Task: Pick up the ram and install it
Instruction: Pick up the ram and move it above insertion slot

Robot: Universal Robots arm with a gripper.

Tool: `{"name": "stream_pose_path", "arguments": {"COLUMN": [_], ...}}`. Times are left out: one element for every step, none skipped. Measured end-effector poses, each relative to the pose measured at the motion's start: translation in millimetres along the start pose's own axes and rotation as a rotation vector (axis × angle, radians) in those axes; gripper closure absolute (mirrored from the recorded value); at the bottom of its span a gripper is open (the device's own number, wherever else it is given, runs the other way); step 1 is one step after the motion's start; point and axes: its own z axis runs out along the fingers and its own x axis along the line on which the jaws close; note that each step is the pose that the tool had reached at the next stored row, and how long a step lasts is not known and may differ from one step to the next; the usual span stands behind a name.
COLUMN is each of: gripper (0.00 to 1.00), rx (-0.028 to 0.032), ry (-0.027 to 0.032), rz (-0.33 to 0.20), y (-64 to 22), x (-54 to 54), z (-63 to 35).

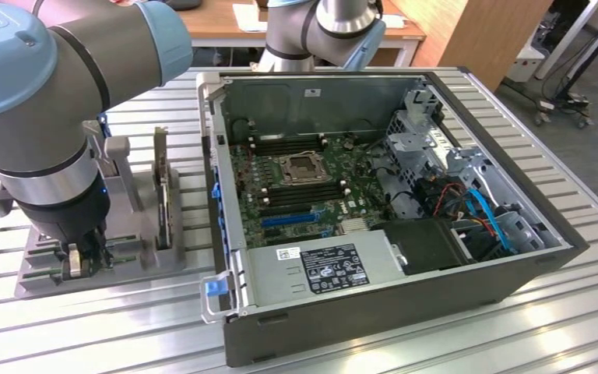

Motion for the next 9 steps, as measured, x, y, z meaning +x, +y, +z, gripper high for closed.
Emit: {"name": "stream_pose_path", "arguments": {"gripper": [0.89, 0.89, 0.89, 0.89, 0.89, 0.89, 0.89, 0.89, 0.89], "rx": [0.0, 0.0, 0.0, 0.0, 0.0, 0.0, 0.0, 0.0, 0.0], "ry": [0.0, 0.0, 0.0, 0.0, 0.0, 0.0, 0.0, 0.0, 0.0], "rz": [0.0, 0.0, 0.0, 0.0, 0.0, 0.0, 0.0, 0.0, 0.0], "y": [0.0, 0.0, 0.0, 0.0, 0.0, 0.0, 0.0, 0.0, 0.0], "x": [0.0, 0.0, 0.0, 0.0, 0.0, 0.0, 0.0, 0.0, 0.0], "z": [0.0, 0.0, 0.0, 0.0, 0.0, 0.0, 0.0, 0.0, 0.0]}}
